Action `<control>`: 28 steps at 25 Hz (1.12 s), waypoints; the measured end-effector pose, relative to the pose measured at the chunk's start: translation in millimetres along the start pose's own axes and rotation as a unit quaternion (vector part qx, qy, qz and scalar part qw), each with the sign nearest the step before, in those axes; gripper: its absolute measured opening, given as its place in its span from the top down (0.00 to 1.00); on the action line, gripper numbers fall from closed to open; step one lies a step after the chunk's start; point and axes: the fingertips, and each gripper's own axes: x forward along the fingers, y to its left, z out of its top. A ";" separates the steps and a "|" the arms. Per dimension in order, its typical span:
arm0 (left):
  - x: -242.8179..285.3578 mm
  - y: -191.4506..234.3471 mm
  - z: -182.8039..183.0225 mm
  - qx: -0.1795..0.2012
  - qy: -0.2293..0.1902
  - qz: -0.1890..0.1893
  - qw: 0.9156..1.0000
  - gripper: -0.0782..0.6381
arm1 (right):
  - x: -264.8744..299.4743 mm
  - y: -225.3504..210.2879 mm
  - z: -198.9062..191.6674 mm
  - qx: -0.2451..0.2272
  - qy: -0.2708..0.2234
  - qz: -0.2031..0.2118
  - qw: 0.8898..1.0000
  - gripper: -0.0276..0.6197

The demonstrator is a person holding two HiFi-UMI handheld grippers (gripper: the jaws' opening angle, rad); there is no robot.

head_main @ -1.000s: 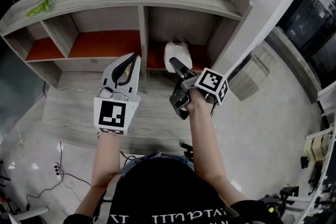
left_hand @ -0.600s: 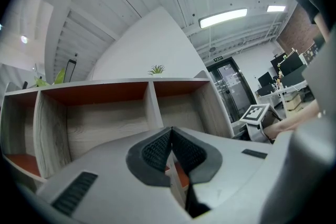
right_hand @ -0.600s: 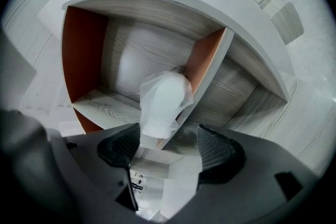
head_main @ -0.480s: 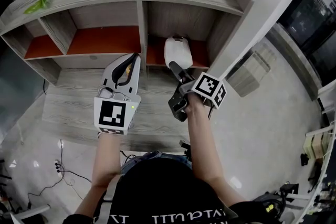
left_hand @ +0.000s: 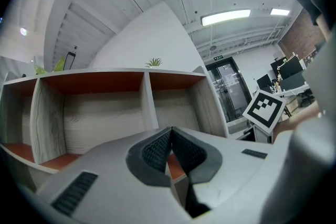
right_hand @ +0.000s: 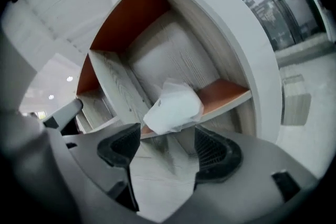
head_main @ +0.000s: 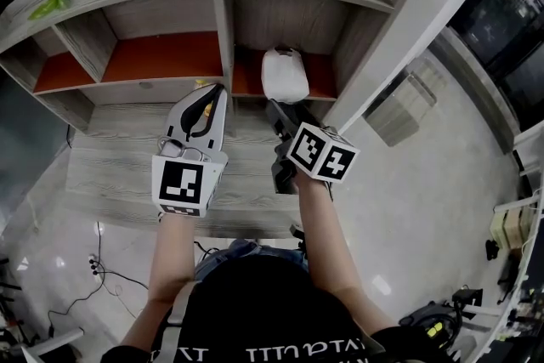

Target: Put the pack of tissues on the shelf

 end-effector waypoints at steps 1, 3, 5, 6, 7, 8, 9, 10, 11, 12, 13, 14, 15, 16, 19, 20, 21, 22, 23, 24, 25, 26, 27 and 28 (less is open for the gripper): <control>-0.2 -1.0 -0.5 -0.001 0.001 -0.001 1.000 0.88 | -1.6 0.0 1.0 -0.028 -0.002 -0.012 1.000 0.45; -0.5 -2.5 -1.6 -0.002 0.002 -0.002 1.000 0.87 | -3.7 1.7 3.0 -0.072 -0.007 -0.028 0.997 0.45; -0.9 -3.1 -2.7 -0.004 0.003 -0.002 1.000 0.88 | -4.5 4.2 3.5 -0.103 -0.010 -0.033 0.994 0.45; -1.1 -3.2 -3.1 -0.004 0.003 -0.002 1.000 0.87 | -4.9 5.2 3.5 -0.116 -0.010 -0.036 0.993 0.45; -1.3 -3.1 -3.2 -0.004 0.003 -0.002 1.000 0.87 | -5.4 5.7 3.9 -0.128 -0.011 -0.039 0.991 0.45; -1.5 -2.8 -3.1 -0.005 0.003 -0.002 1.000 0.87 | -5.9 5.8 4.5 -0.139 -0.012 -0.042 0.989 0.45; -1.6 -2.1 -3.1 -0.005 0.003 -0.001 1.000 0.87 | -6.1 5.9 5.3 -0.149 -0.013 -0.046 0.988 0.46; -1.7 -1.2 -3.1 -0.006 0.003 -0.001 1.000 0.87 | -6.0 6.0 6.1 -0.158 -0.014 -0.050 0.986 0.47; -1.6 -0.4 -3.2 -0.005 0.003 0.000 1.000 0.88 | -5.6 6.2 7.0 -0.164 -0.015 -0.052 0.985 0.47; -1.6 0.2 -3.4 -0.004 0.004 0.000 1.000 0.87 | -5.2 6.2 7.8 -0.168 -0.016 -0.055 0.984 0.49; -1.5 0.3 -3.5 -0.001 0.005 0.000 1.000 0.88 | -4.8 5.9 8.6 -0.171 -0.017 -0.058 0.984 0.50; -1.4 0.3 -3.7 0.002 0.006 0.000 1.000 0.88 | -4.4 5.2 9.3 -0.172 -0.018 -0.061 0.983 0.51; -1.1 0.3 -3.8 0.005 0.006 0.000 1.000 0.88 | -3.9 4.1 9.9 -0.175 -0.018 -0.065 0.982 0.53; -0.6 0.5 -4.0 0.006 0.007 0.000 1.000 0.87 | -3.2 3.2 10.4 -0.177 -0.018 -0.068 0.982 0.55; 2.4 2.5 -4.6 0.007 0.007 0.000 1.000 0.87 | 0.9 2.2 11.9 -0.189 -0.015 -0.074 0.979 0.58; 3.7 3.2 -4.8 0.007 0.007 0.000 1.000 0.88 | 2.5 2.4 12.9 -0.194 -0.014 -0.075 0.978 0.58; 5.1 3.8 -5.2 0.007 0.007 0.000 1.000 0.87 | 4.2 2.7 14.1 -0.198 -0.014 -0.077 0.977 0.59; 6.4 4.4 -5.5 0.007 0.007 0.000 1.000 0.87 | 5.9 3.0 15.4 -0.201 -0.014 -0.078 0.976 0.59; 7.6 5.0 -6.0 0.008 0.008 0.000 1.000 0.87 | 7.7 3.2 16.6 -0.204 -0.014 -0.080 0.976 0.59; 8.8 5.8 -6.4 0.008 0.008 0.000 1.000 0.87 | 9.6 3.2 17.5 -0.206 -0.013 -0.081 0.975 0.59; 9.9 6.9 -6.7 0.008 0.008 0.001 1.000 0.87 | 11.6 3.0 18.2 -0.207 -0.012 -0.082 0.975 0.59; 11.0 8.2 -6.8 0.008 0.007 0.002 1.000 0.87 | 13.7 2.7 18.9 -0.207 -0.011 -0.083 0.975 0.60; 12.1 9.9 -6.6 0.008 0.007 0.003 1.000 0.87 | 15.8 2.4 19.7 -0.207 -0.011 -0.084 0.975 0.60; 13.3 11.9 -6.1 0.008 0.006 0.005 1.000 0.87 | 18.0 2.1 20.7 -0.207 -0.011 -0.086 0.975 0.60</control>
